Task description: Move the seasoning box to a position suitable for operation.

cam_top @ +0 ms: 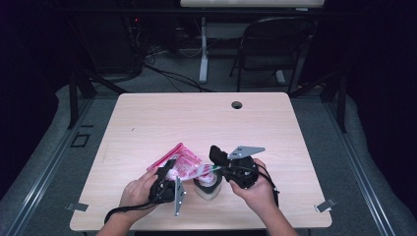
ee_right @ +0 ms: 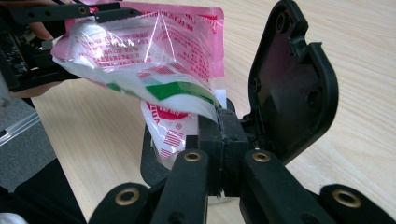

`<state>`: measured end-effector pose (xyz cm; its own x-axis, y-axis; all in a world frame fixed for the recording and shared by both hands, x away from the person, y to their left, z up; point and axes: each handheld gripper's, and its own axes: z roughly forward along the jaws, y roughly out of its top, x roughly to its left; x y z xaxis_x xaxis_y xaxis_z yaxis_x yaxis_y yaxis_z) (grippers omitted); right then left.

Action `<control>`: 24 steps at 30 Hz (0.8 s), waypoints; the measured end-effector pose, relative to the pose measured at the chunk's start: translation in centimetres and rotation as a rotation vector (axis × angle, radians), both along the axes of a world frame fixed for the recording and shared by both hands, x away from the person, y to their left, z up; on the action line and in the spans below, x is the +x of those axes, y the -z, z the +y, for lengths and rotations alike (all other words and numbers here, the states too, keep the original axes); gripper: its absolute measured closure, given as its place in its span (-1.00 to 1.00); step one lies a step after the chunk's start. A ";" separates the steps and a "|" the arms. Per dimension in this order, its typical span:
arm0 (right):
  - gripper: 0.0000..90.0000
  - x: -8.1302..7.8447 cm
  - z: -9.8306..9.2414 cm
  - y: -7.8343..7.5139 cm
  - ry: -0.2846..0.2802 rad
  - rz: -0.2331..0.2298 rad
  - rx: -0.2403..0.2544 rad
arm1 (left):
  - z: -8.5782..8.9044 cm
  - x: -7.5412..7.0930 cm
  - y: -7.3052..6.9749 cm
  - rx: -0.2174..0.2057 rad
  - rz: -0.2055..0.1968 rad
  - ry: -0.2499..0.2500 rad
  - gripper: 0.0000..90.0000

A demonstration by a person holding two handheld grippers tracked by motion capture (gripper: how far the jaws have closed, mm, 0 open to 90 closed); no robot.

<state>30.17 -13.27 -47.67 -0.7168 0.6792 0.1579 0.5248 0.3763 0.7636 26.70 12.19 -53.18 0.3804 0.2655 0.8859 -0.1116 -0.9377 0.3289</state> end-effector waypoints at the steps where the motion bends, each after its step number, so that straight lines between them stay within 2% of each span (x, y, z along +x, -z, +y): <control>1: 1.00 0.0 0.0 0.0 0.000 -0.005 0.003 | 0.0 0.0 0.0 -0.003 0.003 0.000 0.72; 8: 0.99 -0.3 0.1 -0.3 -0.003 -0.016 0.008 | 0.2 0.3 0.2 -0.034 0.035 -0.008 0.73; 12: 0.93 -0.3 0.0 -0.5 -0.004 -0.028 0.026 | 0.4 0.5 0.5 -0.068 0.073 -0.013 0.73; 14: 0.87 -0.4 0.1 -0.5 0.002 -0.030 0.046 | 0.5 0.7 0.7 -0.093 0.092 -0.016 0.73; 16: 0.81 -0.4 0.0 -0.6 0.000 -0.036 0.051 | 0.6 0.9 0.8 -0.099 0.113 -0.017 0.74; 17: 0.75 -0.4 0.0 -0.7 -0.004 -0.034 0.055 | 0.6 1.0 0.9 -0.118 0.122 -0.015 0.74; 19: 0.64 -0.4 -0.1 -0.8 0.004 -0.042 0.075 | 0.7 1.2 1.0 -0.134 0.141 -0.017 0.74; 24: 0.49 -0.4 -0.3 -1.0 -0.004 -0.047 0.113 | 1.0 1.5 1.3 -0.166 0.194 -0.020 0.75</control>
<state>29.77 -13.57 -46.63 -0.7275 0.6564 0.1999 0.4865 0.2880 0.8248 28.20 13.16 -54.52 0.5327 0.4101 0.7403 -0.0134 -0.8706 0.4919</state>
